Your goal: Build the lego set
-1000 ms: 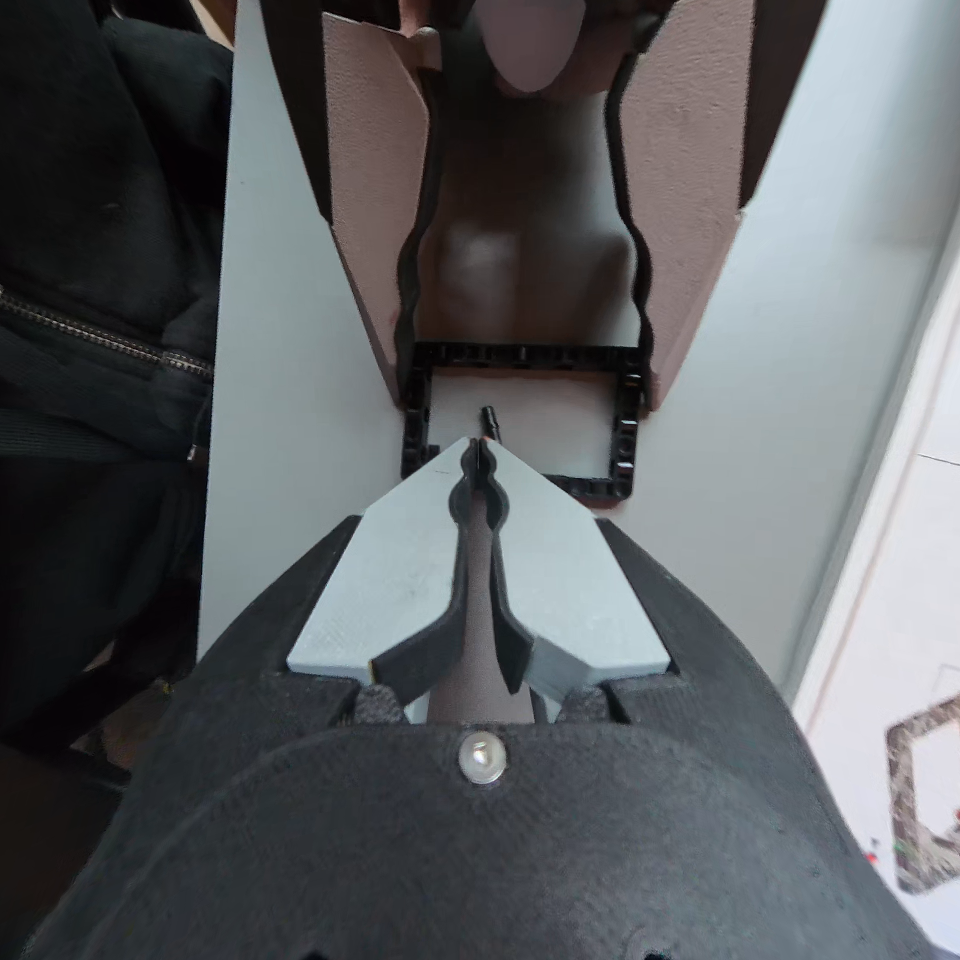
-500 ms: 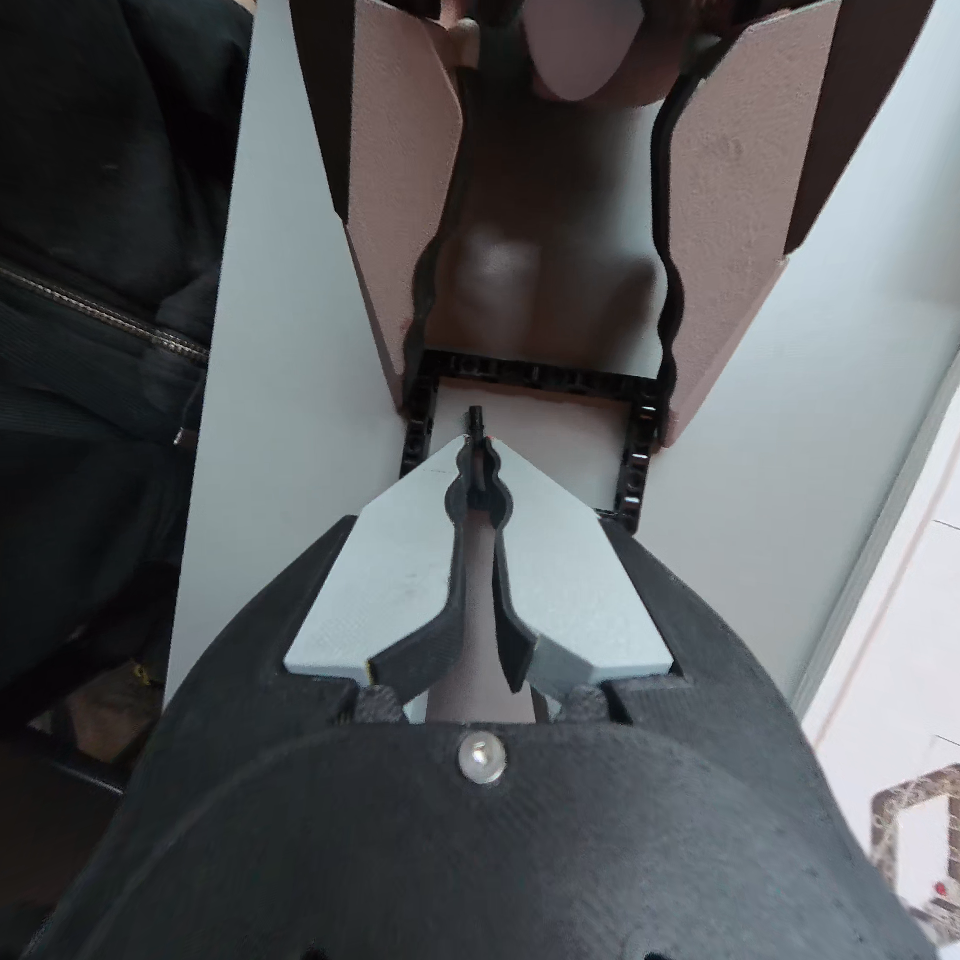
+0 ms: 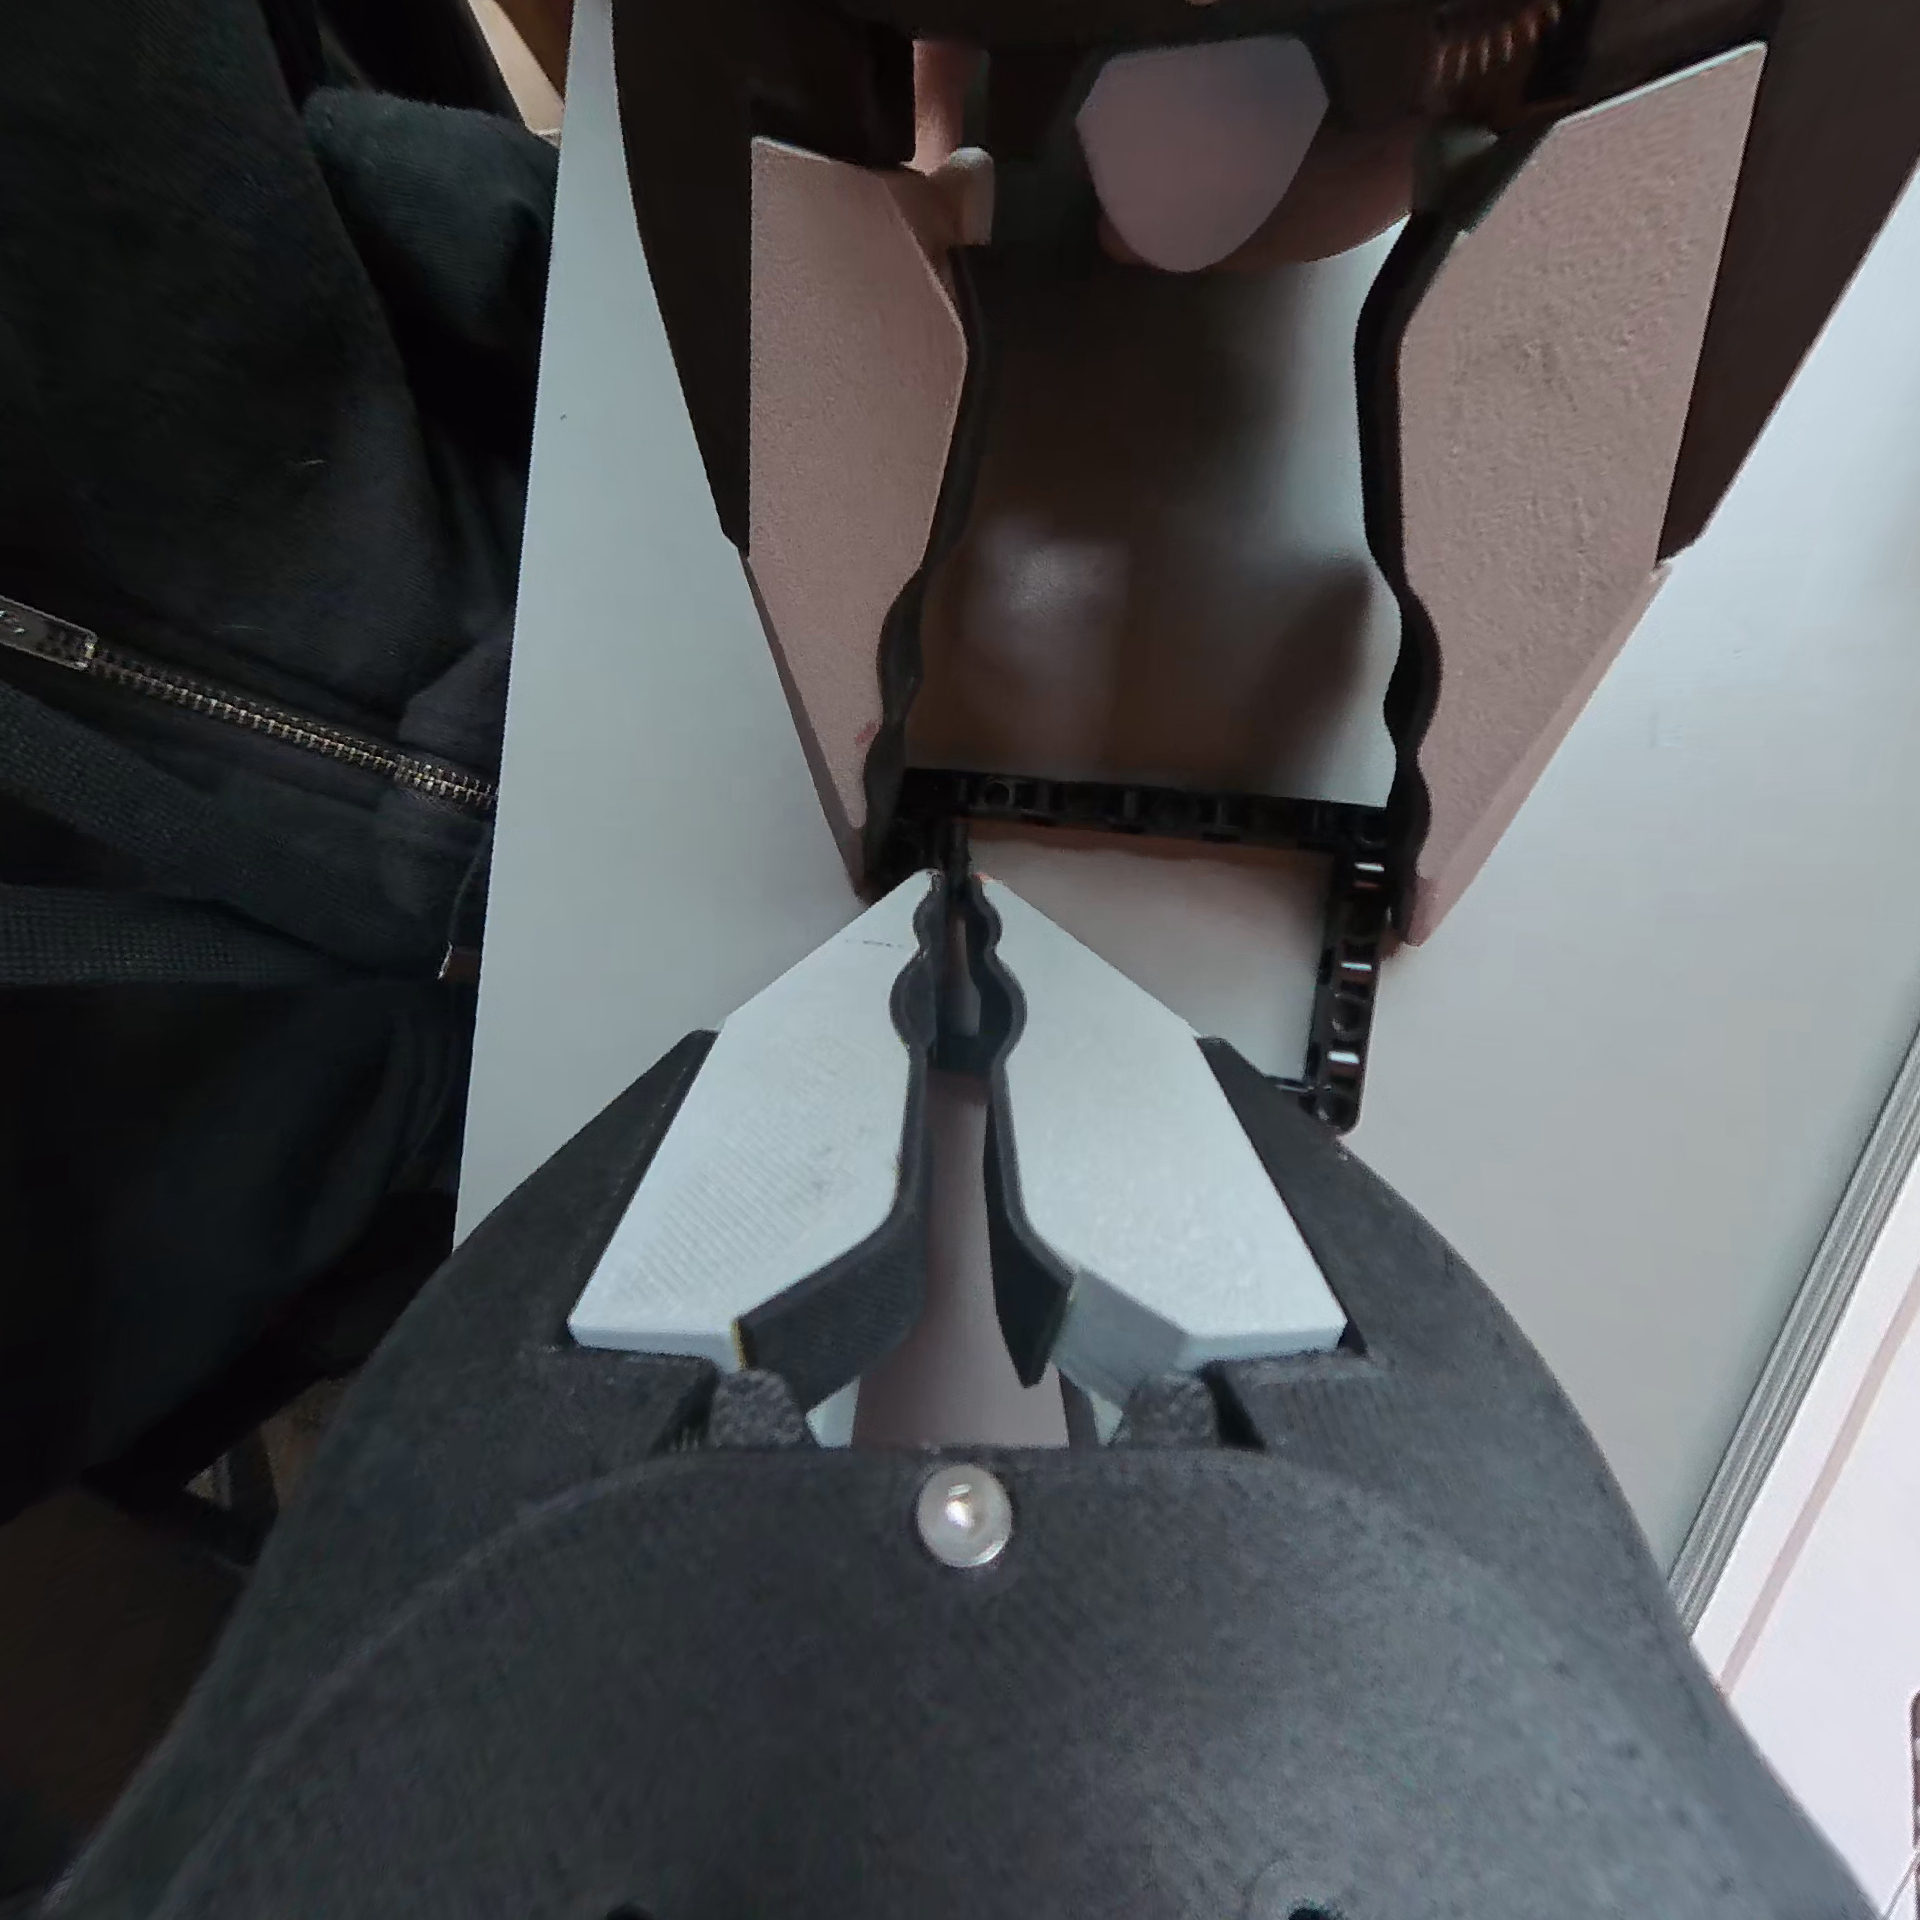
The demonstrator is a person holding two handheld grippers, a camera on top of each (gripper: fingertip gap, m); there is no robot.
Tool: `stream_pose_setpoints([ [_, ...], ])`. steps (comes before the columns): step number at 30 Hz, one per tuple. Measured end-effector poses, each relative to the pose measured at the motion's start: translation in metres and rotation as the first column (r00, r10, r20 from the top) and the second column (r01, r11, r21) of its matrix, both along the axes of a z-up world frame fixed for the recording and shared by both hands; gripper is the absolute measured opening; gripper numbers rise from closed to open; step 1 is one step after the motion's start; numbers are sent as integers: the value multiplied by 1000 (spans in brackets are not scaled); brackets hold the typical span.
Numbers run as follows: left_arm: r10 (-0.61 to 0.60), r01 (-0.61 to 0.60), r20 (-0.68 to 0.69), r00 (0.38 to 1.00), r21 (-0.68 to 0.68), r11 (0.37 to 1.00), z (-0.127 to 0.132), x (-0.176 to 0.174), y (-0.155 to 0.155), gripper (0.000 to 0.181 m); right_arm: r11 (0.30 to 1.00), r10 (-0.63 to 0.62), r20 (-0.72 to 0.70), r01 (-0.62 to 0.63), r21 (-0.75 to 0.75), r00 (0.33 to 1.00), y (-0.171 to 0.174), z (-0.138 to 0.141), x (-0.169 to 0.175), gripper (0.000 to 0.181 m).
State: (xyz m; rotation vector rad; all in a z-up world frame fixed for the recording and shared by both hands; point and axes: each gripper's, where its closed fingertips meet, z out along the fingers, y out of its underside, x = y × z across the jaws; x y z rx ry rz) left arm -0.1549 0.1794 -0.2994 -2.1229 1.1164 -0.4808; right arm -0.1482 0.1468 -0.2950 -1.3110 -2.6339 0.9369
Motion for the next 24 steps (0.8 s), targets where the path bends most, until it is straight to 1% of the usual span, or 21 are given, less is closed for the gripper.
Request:
stream_pose_setpoints([
  [6,0,0,0,1000,0,1000,0,0,0,93,999,34,20,-33,-33,999,0,0,0,0],
  [10,2,-2,-1,1000,0,1000,0,0,0,93,996,48,104,-39,-84,993,-1,1,1,0],
  [14,2,-2,-1,1000,1,1000,0,0,0,93,989,28,225,7,-151,974,-2,0,2,0],
  [19,5,-5,-1,1000,1,1000,0,0,0,93,970,-32,311,104,-219,950,-2,0,2,0],
  [22,7,-7,-1,1000,0,1000,0,0,0,93,975,-22,326,93,-202,945,-2,0,2,0],
  [24,7,-7,-1,1000,1,1000,0,0,0,93,977,-13,365,89,-192,931,-2,0,2,0],
])
